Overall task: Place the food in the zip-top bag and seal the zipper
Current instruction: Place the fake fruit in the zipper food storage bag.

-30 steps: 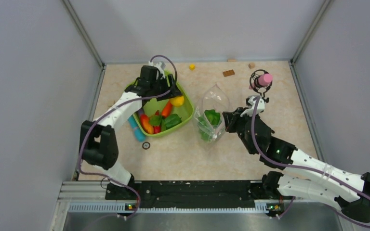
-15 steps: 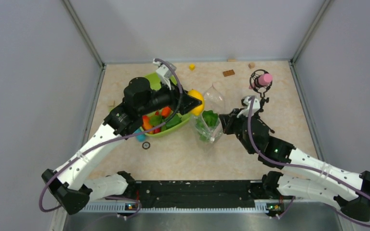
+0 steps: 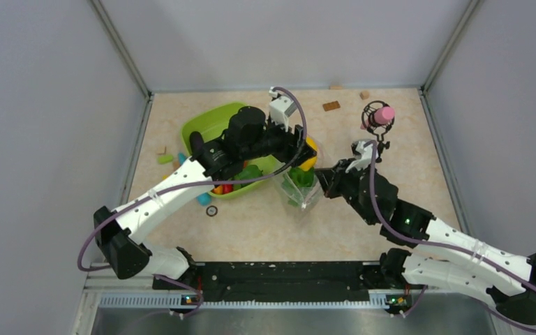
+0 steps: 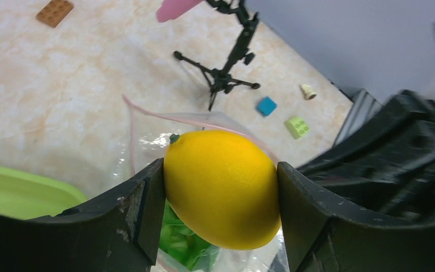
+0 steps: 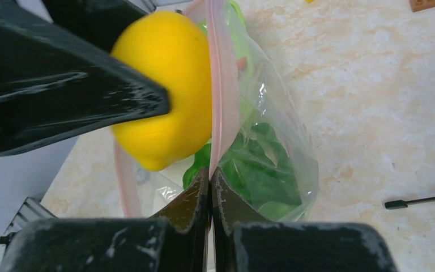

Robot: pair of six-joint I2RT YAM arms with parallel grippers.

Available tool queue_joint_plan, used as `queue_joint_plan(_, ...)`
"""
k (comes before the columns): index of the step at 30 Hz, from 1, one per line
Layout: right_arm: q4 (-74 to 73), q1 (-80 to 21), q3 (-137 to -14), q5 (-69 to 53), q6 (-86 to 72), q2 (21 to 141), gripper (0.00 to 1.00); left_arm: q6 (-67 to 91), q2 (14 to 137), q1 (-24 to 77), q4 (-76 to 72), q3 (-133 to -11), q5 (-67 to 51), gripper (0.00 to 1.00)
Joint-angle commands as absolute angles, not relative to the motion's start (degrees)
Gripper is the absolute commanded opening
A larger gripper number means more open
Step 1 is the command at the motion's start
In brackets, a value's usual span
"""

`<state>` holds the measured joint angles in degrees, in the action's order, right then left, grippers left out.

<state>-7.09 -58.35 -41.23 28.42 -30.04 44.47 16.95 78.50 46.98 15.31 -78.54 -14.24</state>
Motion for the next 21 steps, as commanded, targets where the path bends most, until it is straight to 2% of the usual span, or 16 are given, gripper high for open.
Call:
queue_joint_plan(1,-7.54,-58.12,-45.09,25.02,-29.13,41.21,0.0,15.11,79.03,47.18,16.02,-81.55,-7.26,0.12)
queue_joint_plan(8,-10.74,-58.17,-54.0,24.7,-24.91,43.26,0.0,15.68,78.4,47.24,15.39,-78.38,-5.02,0.27)
queue_joint_plan(13,-12.83,-58.13,-59.23,22.34,-22.59,47.14,0.0,17.2,78.34,47.2,14.81,-78.05,-7.85,0.54)
queue_joint_plan(18,-12.1,-58.11,-60.51,26.14,-20.69,47.98,0.0,18.68,77.23,47.23,14.54,-78.57,-10.06,0.81)
queue_joint_plan(21,-9.79,-58.1,-61.92,28.37,-18.03,49.25,0.0,19.64,76.2,47.25,14.01,-78.57,-11.57,0.93)
